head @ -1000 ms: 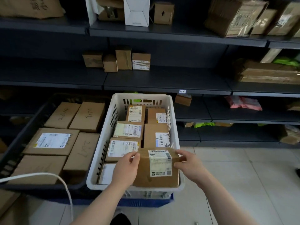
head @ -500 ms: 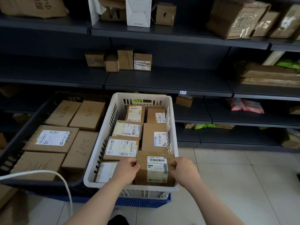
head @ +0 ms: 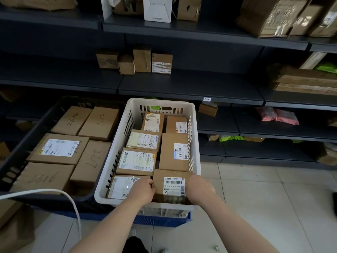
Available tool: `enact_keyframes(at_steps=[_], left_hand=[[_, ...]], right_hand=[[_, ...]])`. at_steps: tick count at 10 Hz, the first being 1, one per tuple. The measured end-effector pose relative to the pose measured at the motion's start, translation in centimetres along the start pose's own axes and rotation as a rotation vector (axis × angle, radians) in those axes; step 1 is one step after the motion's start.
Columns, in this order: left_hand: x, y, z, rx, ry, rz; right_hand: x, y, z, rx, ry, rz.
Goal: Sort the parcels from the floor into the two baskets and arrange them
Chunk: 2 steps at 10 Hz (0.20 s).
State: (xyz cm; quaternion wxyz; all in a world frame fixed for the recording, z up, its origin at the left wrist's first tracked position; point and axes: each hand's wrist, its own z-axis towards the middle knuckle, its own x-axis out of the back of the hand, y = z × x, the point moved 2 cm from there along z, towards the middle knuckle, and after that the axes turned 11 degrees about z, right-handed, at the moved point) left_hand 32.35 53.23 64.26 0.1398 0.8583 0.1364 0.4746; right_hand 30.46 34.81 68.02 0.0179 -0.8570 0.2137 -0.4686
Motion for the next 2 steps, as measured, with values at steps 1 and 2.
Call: enact_keyframes(at_steps=[1,2], left_hand=[[0.04,-0.25,-0.26,0.014,-0.009,-0.020],[0.50,-0.11,-0.83,0.010,0.015,-0.101]], right_hand=[[0.15,0.15,-0.20,-0.007,0.019,0.026],[0.48,0.10,-0.08,-0.017,0.097,0.056]])
